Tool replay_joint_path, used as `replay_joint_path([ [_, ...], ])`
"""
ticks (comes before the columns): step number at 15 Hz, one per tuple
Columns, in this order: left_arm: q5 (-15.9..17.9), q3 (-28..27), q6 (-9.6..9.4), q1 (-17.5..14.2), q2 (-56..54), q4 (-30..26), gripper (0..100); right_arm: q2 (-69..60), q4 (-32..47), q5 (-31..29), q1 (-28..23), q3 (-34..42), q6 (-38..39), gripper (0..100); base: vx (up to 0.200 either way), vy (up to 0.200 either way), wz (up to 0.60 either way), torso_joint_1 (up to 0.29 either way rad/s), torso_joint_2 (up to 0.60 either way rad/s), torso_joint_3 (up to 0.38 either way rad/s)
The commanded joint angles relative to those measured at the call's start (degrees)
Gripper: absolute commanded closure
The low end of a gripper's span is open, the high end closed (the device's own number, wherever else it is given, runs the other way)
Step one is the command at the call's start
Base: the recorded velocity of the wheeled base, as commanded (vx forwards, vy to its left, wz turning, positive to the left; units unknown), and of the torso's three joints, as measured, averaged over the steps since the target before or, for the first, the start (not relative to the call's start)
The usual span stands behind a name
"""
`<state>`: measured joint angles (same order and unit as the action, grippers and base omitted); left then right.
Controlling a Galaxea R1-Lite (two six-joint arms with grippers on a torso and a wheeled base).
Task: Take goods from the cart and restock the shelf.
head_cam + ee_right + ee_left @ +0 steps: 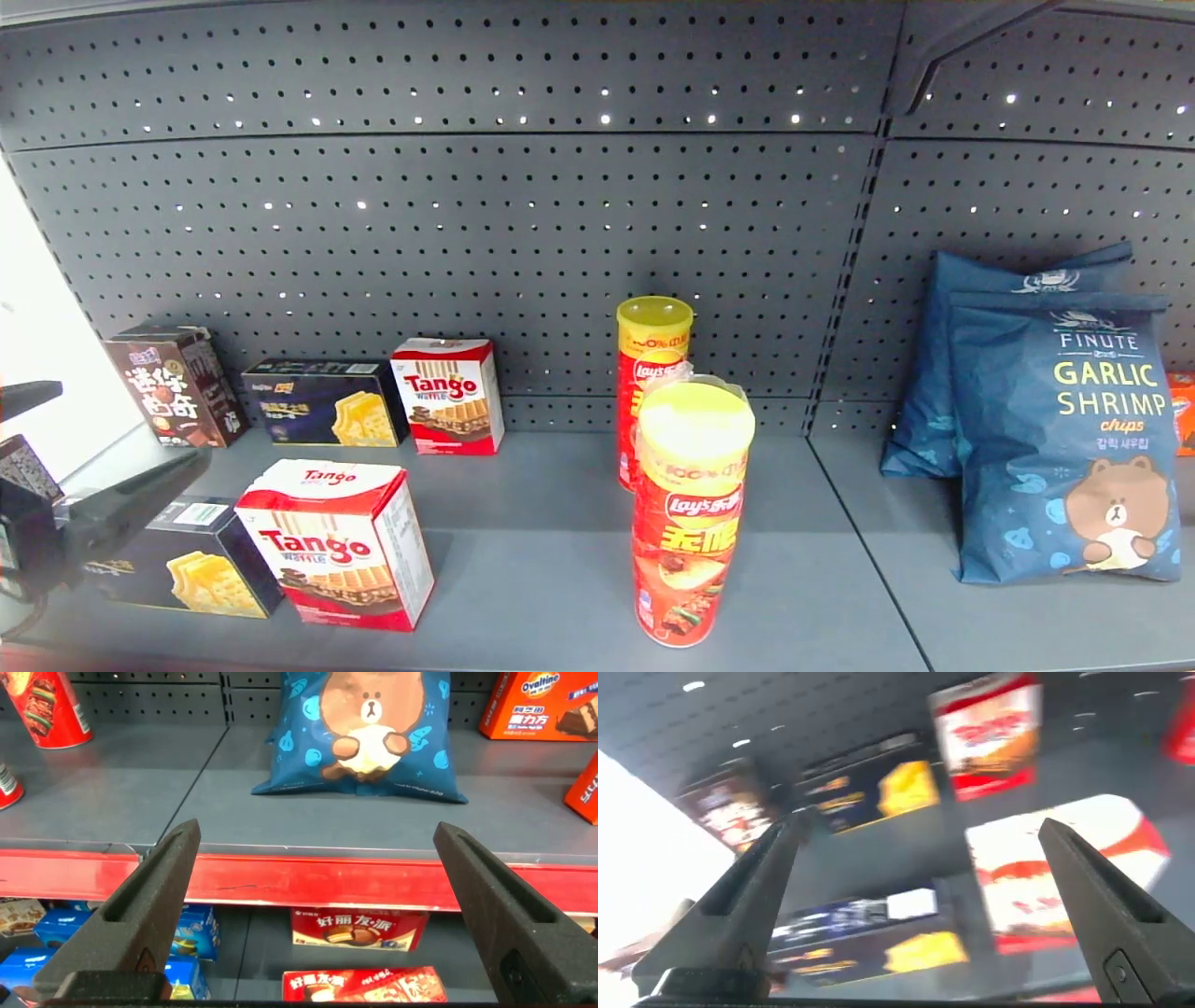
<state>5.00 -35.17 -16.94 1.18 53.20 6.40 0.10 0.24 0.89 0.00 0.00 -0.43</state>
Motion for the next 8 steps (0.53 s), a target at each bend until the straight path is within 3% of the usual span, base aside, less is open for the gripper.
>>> replay_joint_path([
  [1, 1.42, 2.12, 1.83, 1.81, -3.1, 0.1, 0, 0.08, 0.02, 0.08, 0.0, 0.0, -0.01, 0, 0.0, 0.0, 0.0, 0.0, 0.0, 0.0],
  [3, 1.51, 3.71, 3.94, 4.09, -6.53, 0.1, 0, 0.08, 0.02, -0.01, 0.0, 0.0, -0.1, 0, 0.0, 0.0, 0.0, 0.0, 0.0, 0.0],
  [6, 1.42, 3.97, 4.2, 4.0, -7.85, 0.1, 0, 0.08, 0.02, 0.08, 0.0, 0.0, -0.1, 0, 0.0, 0.0, 0.0, 0.0, 0.0, 0.0],
  [8, 1.42, 4.14, 5.69, 4.0, -7.94, 0.1, 0, 0.17, 0.02, -0.89, -0.09, -0.09, 0.95, 0, 0.0, 0.0, 0.0, 0.0, 0.0, 0.0],
])
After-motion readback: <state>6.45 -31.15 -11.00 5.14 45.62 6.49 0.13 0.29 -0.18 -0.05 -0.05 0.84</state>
